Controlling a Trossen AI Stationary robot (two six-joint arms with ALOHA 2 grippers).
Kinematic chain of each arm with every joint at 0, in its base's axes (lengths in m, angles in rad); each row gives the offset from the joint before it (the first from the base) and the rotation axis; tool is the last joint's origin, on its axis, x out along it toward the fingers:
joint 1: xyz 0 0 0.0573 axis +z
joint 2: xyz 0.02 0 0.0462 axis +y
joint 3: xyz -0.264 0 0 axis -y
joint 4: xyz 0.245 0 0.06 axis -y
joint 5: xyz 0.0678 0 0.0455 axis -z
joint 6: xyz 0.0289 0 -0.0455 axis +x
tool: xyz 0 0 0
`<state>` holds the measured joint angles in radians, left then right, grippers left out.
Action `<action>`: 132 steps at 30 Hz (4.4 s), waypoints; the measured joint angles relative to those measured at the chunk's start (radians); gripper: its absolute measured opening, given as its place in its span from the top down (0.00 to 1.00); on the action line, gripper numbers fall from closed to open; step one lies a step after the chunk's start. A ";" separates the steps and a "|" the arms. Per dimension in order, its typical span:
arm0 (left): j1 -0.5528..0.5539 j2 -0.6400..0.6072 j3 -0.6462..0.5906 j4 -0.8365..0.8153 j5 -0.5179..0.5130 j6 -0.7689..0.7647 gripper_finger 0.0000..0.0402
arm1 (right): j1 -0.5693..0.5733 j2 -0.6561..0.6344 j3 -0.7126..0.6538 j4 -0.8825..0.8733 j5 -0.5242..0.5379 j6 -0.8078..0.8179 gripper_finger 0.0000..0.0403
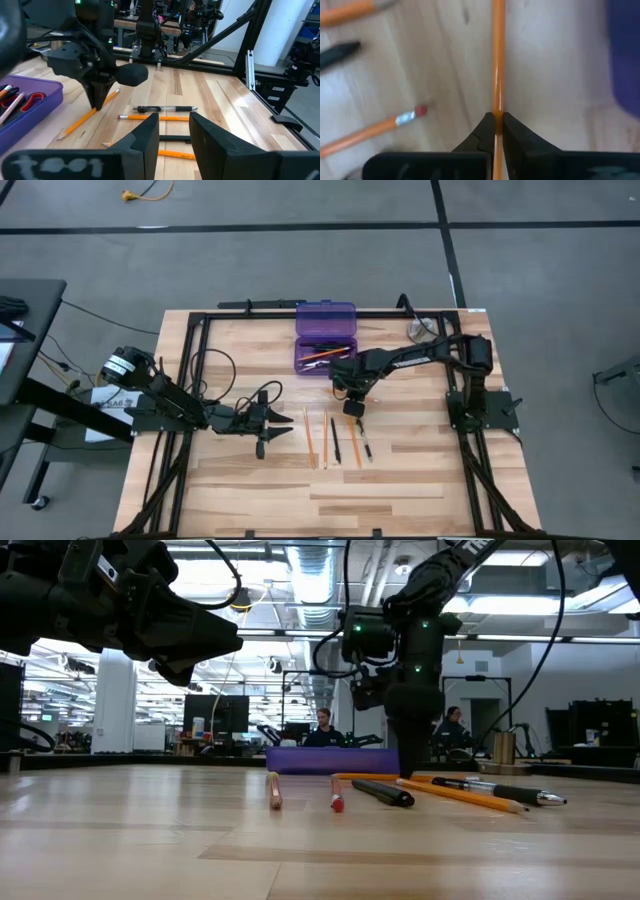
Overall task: Pick & place school supplies into a supply box
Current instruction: Put the orange pencil into the violet supply box, then put the transparent pen into the violet supply box
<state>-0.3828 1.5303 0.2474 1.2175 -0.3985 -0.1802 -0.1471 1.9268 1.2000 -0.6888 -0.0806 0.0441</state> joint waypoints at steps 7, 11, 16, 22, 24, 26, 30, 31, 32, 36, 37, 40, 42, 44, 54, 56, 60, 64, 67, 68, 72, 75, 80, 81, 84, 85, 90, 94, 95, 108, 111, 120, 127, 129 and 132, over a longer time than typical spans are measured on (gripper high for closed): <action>0.000 0.000 0.000 -0.002 0.000 -0.001 0.76 | 0.025 0.001 0.089 -0.119 -0.007 -0.026 0.99; 0.000 0.000 0.000 -0.002 0.000 -0.001 0.76 | 0.030 0.000 0.141 -0.164 0.000 -0.047 0.99; 0.000 0.000 0.000 -0.002 0.000 -0.005 0.76 | 0.029 -0.001 0.226 -0.226 0.003 -0.070 0.99; 0.000 0.000 0.000 -0.002 0.000 -0.005 0.76 | 0.023 -0.002 0.369 -0.306 0.095 -0.129 0.99; 0.000 0.000 0.000 -0.002 0.000 -0.005 0.76 | 0.010 -0.002 0.412 -0.305 0.109 -0.154 0.99; 0.000 0.000 0.000 -0.001 0.000 -0.005 0.76 | -0.011 -0.003 0.449 -0.296 0.109 -0.176 0.99; 0.000 0.000 0.000 -0.001 0.000 -0.005 0.76 | -0.066 0.009 0.496 -0.287 0.109 -0.205 1.00; 0.000 0.000 0.000 -0.001 0.000 -0.005 0.76 | -0.082 0.009 0.497 -0.275 0.107 -0.213 1.00; 0.000 0.000 0.000 -0.001 0.000 -0.005 0.76 | -0.097 0.010 0.495 -0.253 0.103 -0.223 0.99; 0.000 0.000 0.000 -0.001 0.000 -0.005 0.76 | -0.162 0.039 0.491 -0.247 0.052 -0.236 1.00; 0.000 0.000 0.000 0.000 0.000 -0.005 0.76 | -0.175 0.052 0.493 -0.237 0.042 -0.238 1.00; 0.000 0.000 0.000 -0.001 0.000 -0.005 0.76 | -0.208 0.090 0.493 -0.241 0.025 -0.253 0.99; 0.000 0.000 0.000 -0.003 0.000 -0.005 0.76 | -0.219 0.118 0.493 -0.232 0.026 -0.266 0.99; 0.000 0.000 0.000 -0.003 0.000 -0.005 0.76 | -0.226 0.142 0.493 -0.237 0.025 -0.280 0.99; 0.000 0.000 0.000 -0.013 0.000 -0.004 0.76 | -0.221 0.174 0.493 -0.230 0.029 -0.281 0.87; 0.000 0.000 0.000 -0.014 0.000 -0.004 0.76 | -0.220 0.169 0.493 -0.232 0.029 -0.281 0.83; 0.000 0.000 0.000 -0.014 0.000 -0.004 0.76 | -0.219 0.164 0.493 -0.232 0.029 -0.282 0.73; 0.000 0.000 0.000 -0.026 0.000 -0.004 0.76 | -0.220 0.164 0.493 -0.219 0.073 -0.312 0.65; 0.003 0.000 0.000 -0.031 -0.005 0.022 0.76 | -0.224 0.164 0.506 -0.233 0.177 -0.314 0.61; 0.005 0.000 0.000 -0.033 -0.012 0.039 0.76 | -0.227 0.164 0.518 -0.250 0.204 -0.314 0.60; 0.029 0.000 0.000 0.017 -0.070 0.120 0.76 | -0.229 0.162 0.576 -0.367 0.265 -0.267 0.60; 0.051 0.000 0.002 0.035 -0.081 0.178 0.76 | -0.221 0.161 0.638 -0.499 0.266 -0.210 0.62; 0.085 0.000 0.002 0.044 -0.089 0.274 0.76 | -0.177 0.157 0.686 -0.648 0.263 -0.088 0.66; 0.091 -0.002 0.002 0.048 -0.098 0.274 0.76 | -0.164 0.151 0.686 -0.680 0.262 -0.058 0.67; 0.107 -0.043 -0.001 0.048 -0.137 0.277 0.76 | -0.107 0.143 0.687 -0.768 0.260 0.053 0.69; 0.112 -0.068 -0.007 0.042 -0.142 0.283 0.76 | -0.083 0.144 0.686 -0.802 0.258 0.089 0.69; 0.134 -0.305 -0.026 -0.163 -0.013 0.287 0.76 | 0.063 0.121 0.684 -0.882 0.212 0.248 0.70; 0.160 -0.542 -0.014 -0.493 0.315 0.186 0.76 | 0.197 0.096 0.685 -0.835 0.181 0.367 0.70; 0.164 -0.593 -0.008 -0.562 0.386 0.156 0.76 | 0.233 0.093 0.684 -0.836 0.180 0.402 0.70; 0.134 -0.807 0.000 -0.783 0.498 0.062 0.76 | 0.581 0.088 0.652 -0.574 0.337 0.852 0.71; 0.134 -0.807 0.000 -0.793 0.498 0.069 0.76 | 0.649 0.088 0.608 -0.489 0.355 0.941 0.73; 0.135 -0.806 0.000 -0.819 0.497 0.089 0.76 | 0.728 0.089 0.413 -0.443 0.502 1.297 0.74; 0.135 -0.807 0.000 -0.818 0.497 0.088 0.76 | 0.597 0.089 0.321 -0.451 0.327 1.312 0.74; 0.135 -0.806 0.000 -0.818 0.497 0.088 0.76 | 0.553 0.084 0.313 -0.453 0.260 1.239 0.74; 0.135 -0.806 0.000 -0.819 0.497 0.077 0.76 | 0.491 0.081 0.313 -0.462 0.184 1.131 0.74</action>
<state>-0.2481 0.7238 0.2470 0.3982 0.0982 -0.1037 0.3443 2.0083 1.5126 -1.1513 0.1038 1.1752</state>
